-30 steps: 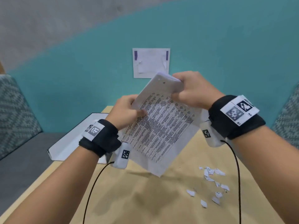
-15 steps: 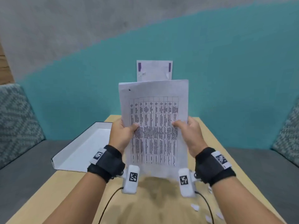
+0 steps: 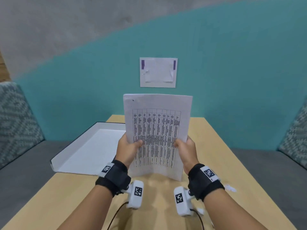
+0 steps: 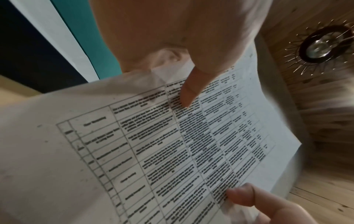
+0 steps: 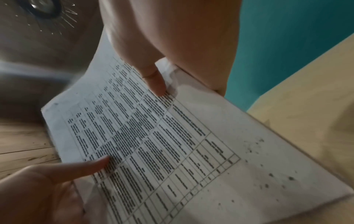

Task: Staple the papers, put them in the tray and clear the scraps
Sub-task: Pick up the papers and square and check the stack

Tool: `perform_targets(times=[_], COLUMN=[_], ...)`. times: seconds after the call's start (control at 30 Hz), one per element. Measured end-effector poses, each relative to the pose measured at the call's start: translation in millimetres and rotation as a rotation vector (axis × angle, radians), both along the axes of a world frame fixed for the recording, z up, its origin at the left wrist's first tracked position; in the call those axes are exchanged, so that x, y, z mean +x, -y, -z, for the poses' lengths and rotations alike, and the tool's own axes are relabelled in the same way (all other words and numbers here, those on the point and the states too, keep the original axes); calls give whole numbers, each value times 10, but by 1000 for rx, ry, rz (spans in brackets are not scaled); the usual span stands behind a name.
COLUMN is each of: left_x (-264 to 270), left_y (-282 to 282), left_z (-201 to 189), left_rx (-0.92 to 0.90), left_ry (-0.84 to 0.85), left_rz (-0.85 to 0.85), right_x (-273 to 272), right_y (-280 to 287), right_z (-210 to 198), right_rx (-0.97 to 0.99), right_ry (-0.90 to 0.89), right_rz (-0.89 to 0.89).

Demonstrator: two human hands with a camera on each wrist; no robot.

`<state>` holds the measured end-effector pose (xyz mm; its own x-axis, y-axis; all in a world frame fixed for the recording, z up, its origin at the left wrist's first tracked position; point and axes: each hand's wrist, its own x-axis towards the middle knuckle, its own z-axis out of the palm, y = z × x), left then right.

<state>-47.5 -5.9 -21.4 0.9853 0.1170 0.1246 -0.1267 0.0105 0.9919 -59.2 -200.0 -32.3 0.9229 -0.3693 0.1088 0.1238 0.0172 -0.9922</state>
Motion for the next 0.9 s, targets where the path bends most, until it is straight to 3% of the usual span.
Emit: perform_targets(times=[0.2,0.27,0.37,0.5,0.6,0.77,0.9], left_x=[143,211,299,424,484,534,502], left_y=[-112,-220,-393,-496,-485,-431,-420], left_z=[-175,-295,-444,-446,-393,-361,-382], left_rx=[35,71,147,260,275,259,242], left_ry=[69,96,115,86,66,53,24], left_rz=[-92,-128,-175,-198,-174,-146,-131], right_x=[130,296,605,906,1072,1478,994], right_y=[91,246,509,566,505,643,518], right_z=[-214,-297,-258,4,242,688,195], right_rx=[-119,-119,-223,-657,-787,-940,-877], right_ry=[9,-20,-195,-551,-702,-774,-668], right_rz=[-124,-43,122,18,-79,-164,-37])
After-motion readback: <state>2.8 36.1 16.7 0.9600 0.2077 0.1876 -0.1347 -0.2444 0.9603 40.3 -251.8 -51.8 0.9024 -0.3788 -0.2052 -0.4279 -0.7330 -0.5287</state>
